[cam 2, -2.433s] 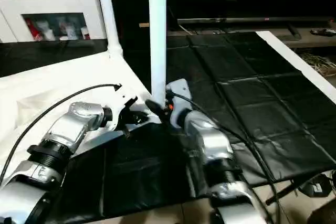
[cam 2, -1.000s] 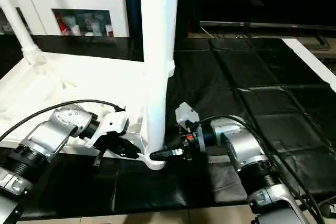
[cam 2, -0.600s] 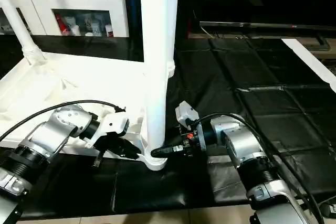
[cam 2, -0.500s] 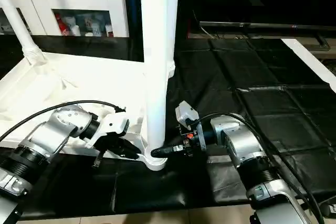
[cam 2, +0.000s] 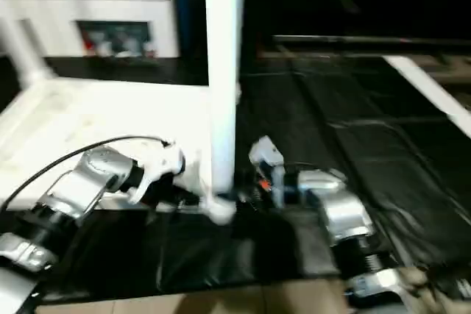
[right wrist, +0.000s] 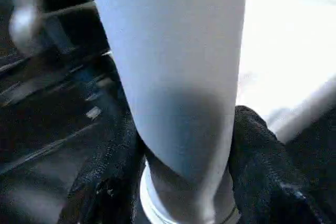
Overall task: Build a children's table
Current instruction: Rotate leg to tighten
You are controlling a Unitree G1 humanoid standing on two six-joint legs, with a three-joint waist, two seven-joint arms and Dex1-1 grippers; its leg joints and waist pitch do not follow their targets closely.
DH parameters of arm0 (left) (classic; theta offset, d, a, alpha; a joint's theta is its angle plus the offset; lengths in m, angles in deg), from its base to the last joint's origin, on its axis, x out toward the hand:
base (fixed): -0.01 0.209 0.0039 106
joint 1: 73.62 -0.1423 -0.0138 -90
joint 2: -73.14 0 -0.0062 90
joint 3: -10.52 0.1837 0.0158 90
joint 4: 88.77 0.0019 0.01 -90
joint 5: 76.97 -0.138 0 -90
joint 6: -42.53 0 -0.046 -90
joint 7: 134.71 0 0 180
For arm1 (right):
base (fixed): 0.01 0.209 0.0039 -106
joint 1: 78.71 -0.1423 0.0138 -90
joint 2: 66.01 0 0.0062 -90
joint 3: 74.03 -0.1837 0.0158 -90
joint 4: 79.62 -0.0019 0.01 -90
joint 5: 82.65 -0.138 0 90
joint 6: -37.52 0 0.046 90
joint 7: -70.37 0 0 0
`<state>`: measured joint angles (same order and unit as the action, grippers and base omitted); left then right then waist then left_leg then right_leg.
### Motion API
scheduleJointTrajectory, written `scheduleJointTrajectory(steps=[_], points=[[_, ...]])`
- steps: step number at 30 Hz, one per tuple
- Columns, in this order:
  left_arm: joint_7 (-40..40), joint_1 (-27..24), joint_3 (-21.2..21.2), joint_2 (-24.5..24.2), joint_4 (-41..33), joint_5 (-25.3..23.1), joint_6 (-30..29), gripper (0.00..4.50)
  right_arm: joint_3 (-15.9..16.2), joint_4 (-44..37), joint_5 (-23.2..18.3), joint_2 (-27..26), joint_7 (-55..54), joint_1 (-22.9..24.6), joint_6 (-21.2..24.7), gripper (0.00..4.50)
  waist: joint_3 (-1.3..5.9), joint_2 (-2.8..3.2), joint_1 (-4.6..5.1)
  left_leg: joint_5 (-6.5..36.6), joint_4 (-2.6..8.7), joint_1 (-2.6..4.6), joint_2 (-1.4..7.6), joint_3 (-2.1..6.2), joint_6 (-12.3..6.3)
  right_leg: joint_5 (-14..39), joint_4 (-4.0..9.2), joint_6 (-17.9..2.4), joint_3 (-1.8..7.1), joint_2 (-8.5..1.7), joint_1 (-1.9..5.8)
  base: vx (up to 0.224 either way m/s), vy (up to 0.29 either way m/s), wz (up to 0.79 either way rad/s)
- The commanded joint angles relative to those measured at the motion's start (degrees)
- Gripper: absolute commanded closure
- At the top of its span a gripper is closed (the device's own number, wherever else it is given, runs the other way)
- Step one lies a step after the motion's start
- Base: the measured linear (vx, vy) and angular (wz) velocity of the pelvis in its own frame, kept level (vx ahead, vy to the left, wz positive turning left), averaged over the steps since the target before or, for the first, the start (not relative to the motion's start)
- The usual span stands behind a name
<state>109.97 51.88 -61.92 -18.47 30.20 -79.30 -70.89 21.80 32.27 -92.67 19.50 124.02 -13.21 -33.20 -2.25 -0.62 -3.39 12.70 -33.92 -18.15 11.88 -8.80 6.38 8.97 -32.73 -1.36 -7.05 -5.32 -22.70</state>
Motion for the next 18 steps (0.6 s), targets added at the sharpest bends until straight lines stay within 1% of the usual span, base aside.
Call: scheduleJointTrajectory(steps=[1,2,3,4,5,6,7,8,9,10,11,12,13,14,15,16,17,18], points=[[-6.0,1.67,-0.33,5.92,0.43,1.96,-1.9,4.5,3.7,0.27,-0.4,-5.95,-4.1,-0.37,4.08,2.53,2.31,0.38,0.68,17.27,4.13,-0.89,-0.07,0.21,-0.85,38.7,7.01,0.68,0.52,-2.84,2.59,0.0,0.0,0.0],[-7.92,2.2,-0.97,7.07,1.21,1.95,-2.34,4.5,3.07,1.21,-0.18,-7.52,-6.97,-1.12,4.62,2.54,2.34,0.26,1.11,17.69,4.0,-0.91,-0.15,0.27,-0.93,38.83,7.25,1.04,0.17,-2.83,2.61,0.0,0.0,0.0],[-10.47,2.94,-1.92,8.44,2.23,1.93,-2.88,4.5,2.02,2.43,-0.07,-9.59,-10.86,-2.17,5.21,2.54,2.48,0.57,1.81,18.82,4.0,-0.8,-0.04,0.59,-1.19,38.37,7.58,1.29,-0.51,-2.92,2.88,0.0,0.0,0.0],[-12.04,3.41,-2.52,9.26,2.86,1.91,-3.2,4.5,1.36,3.19,0.02,-10.83,-13.19,-2.83,5.49,2.54,2.34,1.1,2.44,21.19,4.17,-0.53,0.42,0.97,-1.64,37.29,8.07,1.2,-1.31,-3.02,3.03,0.0,0.0,0.0],[-13.83,4.03,-3.33,10.13,3.53,2.0,-3.47,4.5,0.45,4.54,0.08,-12.24,-16.01,-3.9,5.38,2.54,2.13,1.24,3.25,24.35,4.54,-0.57,1.04,1.45,-1.9,35.67,8.34,1.29,-2.22,-3.1,3.58,0.0,0.0,0.0],[-14.65,4.32,-3.75,10.55,3.84,1.98,-3.59,4.5,-0.1,5.3,0.07,-13.0,-17.48,-4.5,5.36,2.54,2.13,1.24,3.25,24.35,4.54,-0.57,1.04,1.45,-1.9,35.67,8.34,1.29,-2.22,-3.1,3.58,0.0,0.0,0.0],[-16.08,4.75,-4.47,11.28,4.21,1.91,-3.91,4.5,-1.16,6.67,0.26,-14.43,-20.43,-5.6,5.3,2.54,2.18,1.76,4.18,27.84,5.23,-0.87,2.09,2.07,-2.04,31.93,7.62,0.87,-2.5,-3.41,4.56,0.0,0.0,0.0],[-16.12,4.76,-4.49,11.3,4.22,1.9,-3.92,4.5,-1.19,6.72,0.27,-14.47,-20.52,-5.63,5.29,2.54,2.14,1.85,4.31,28.73,5.33,-0.79,2.24,2.15,-1.88,31.35,7.41,0.61,-2.39,-3.52,4.57,0.0,0.0,0.0],[-17.22,4.99,-4.97,11.94,4.32,1.77,-4.3,4.5,-2.26,8.59,0.46,-16.19,-23.47,-7.04,5.05,2.54,2.0,1.47,4.57,29.01,5.16,-0.23,1.89,1.95,-1.82,31.63,7.69,0.13,-2.11,-3.7,4.01,0.0,0.0,0.0],[-17.25,4.98,-4.97,11.97,4.31,1.76,-4.32,4.5,-2.31,8.71,0.45,-16.3,-23.58,-7.12,5.07,2.54,1.86,1.24,4.95,27.06,4.52,0.09,0.87,1.59,-1.72,34.07,8.36,-0.19,-2.36,-4.01,3.43,0.0,0.0,0.0],[-17.51,4.93,-5.01,12.13,4.15,1.68,-4.57,4.5,-2.58,9.09,0.46,-16.96,-24.19,-7.47,5.34,2.54,1.89,1.28,5.0,25.73,4.37,-0.07,0.6,1.53,-1.71,34.87,8.49,-0.11,-2.48,-4.11,3.55,0.0,0.0,0.0],[-17.46,4.66,-4.91,12.01,3.8,1.59,-4.65,4.5,-1.5,9.15,1.88,-16.84,-24.23,-7.4,4.18,2.54,2.02,1.38,4.95,23.54,4.42,-0.55,0.59,1.55,-1.79,34.47,8.29,-0.32,-2.16,-4.32,3.75,0.0,0.0,0.0],[-17.67,4.36,-4.9,11.84,3.63,1.35,-4.64,4.5,-0.16,8.95,3.8,-16.6,-23.87,-6.98,2.54,2.54,2.05,1.38,4.75,22.31,4.56,-0.55,0.66,1.42,-1.94,33.01,8.07,-1.08,-1.69,-4.25,3.54,0.0,0.0,0.0],[-17.62,4.25,-4.82,11.58,3.66,1.19,-4.36,4.5,0.02,8.75,4.03,-16.47,-23.67,-6.7,2.2,2.54,2.21,1.27,4.6,20.65,4.72,-0.64,0.74,1.3,-2.1,30.78,7.57,-2.43,-1.18,-4.21,3.54,0.0,0.0,0.0],[-17.69,4.24,-4.77,11.47,3.75,1.11,-4.2,4.5,-0.04,8.69,3.93,-16.47,-23.7,-6.61,2.2,1.98,2.35,1.14,4.49,19.21,4.8,-0.92,0.73,1.25,-2.24,29.29,7.2,-3.15,-0.85,-4.16,3.71,0.0,0.0,0.0],[-17.61,4.18,-4.79,11.27,3.78,1.11,-4.07,4.5,-0.03,8.56,3.78,-16.28,-23.48,-6.48,2.11,1.85,2.43,1.04,4.15,16.59,4.96,-1.22,0.87,1.13,-2.5,26.36,6.51,-4.8,-0.16,-4.09,3.7,0.0,0.0,0.0],[-17.37,4.1,-4.81,11.02,3.75,1.14,-3.9,4.5,0.08,8.32,3.72,-15.88,-22.87,-6.28,1.96,1.85,2.47,0.94,4.04,15.47,4.95,-1.34,0.85,1.02,-2.68,25.11,6.21,-5.54,0.18,-3.98,3.63,0.0,0.0,0.0],[-16.93,4.0,-4.72,10.67,3.7,1.15,-3.64,4.5,0.17,8.05,3.81,-15.35,-22.28,-6.02,1.64,1.8,2.64,0.98,3.78,13.33,4.87,-1.16,0.94,0.75,-2.96,22.31,5.67,-7.23,0.75,-3.93,3.46,0.0,0.0,0.0]])
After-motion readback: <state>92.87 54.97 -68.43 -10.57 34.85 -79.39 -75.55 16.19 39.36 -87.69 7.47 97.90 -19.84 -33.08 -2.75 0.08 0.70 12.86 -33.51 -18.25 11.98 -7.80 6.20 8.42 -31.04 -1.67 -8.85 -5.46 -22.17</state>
